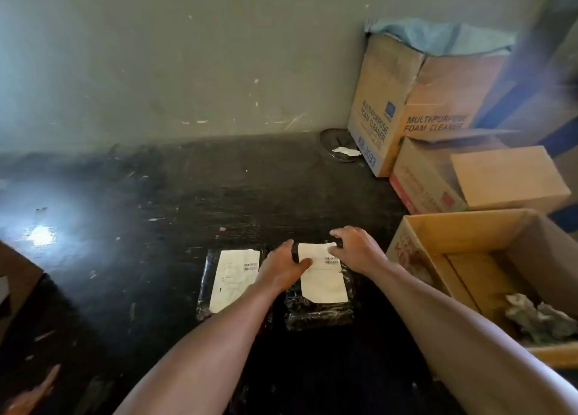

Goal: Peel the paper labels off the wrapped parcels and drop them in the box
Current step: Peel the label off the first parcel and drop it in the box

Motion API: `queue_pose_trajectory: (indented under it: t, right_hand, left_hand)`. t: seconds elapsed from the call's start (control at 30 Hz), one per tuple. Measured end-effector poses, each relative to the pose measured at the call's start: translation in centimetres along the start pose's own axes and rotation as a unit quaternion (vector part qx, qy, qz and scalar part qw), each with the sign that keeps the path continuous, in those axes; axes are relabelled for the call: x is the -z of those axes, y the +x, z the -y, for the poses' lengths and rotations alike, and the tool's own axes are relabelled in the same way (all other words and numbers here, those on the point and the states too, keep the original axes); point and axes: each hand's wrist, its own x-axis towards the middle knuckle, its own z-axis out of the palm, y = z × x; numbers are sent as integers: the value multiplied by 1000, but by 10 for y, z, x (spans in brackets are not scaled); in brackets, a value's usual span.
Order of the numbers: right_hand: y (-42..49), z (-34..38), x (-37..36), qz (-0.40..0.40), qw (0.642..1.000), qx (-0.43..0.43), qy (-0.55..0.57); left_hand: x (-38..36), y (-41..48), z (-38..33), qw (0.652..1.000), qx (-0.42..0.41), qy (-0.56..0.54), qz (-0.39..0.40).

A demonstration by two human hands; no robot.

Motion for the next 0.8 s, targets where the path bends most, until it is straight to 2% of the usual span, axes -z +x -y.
queue_pose_trajectory:
  t: [0.2, 0.43, 0.67, 0.8]
  right_hand:
    - [17, -10, -24, 56, 998, 20, -3]
    - [36, -13, -42, 36, 999, 21, 12]
    - [59, -13, -35, 115, 991, -18, 65]
    - [60, -15, -37, 84, 992, -28, 87]
  left_hand:
    - [-28, -5, 4, 999, 22, 36, -5]
    - [-34, 1, 9, 998, 28, 46, -21]
    - [-39, 1, 18, 999, 25, 34, -5]
    - [-41, 2, 17, 999, 27, 16, -14]
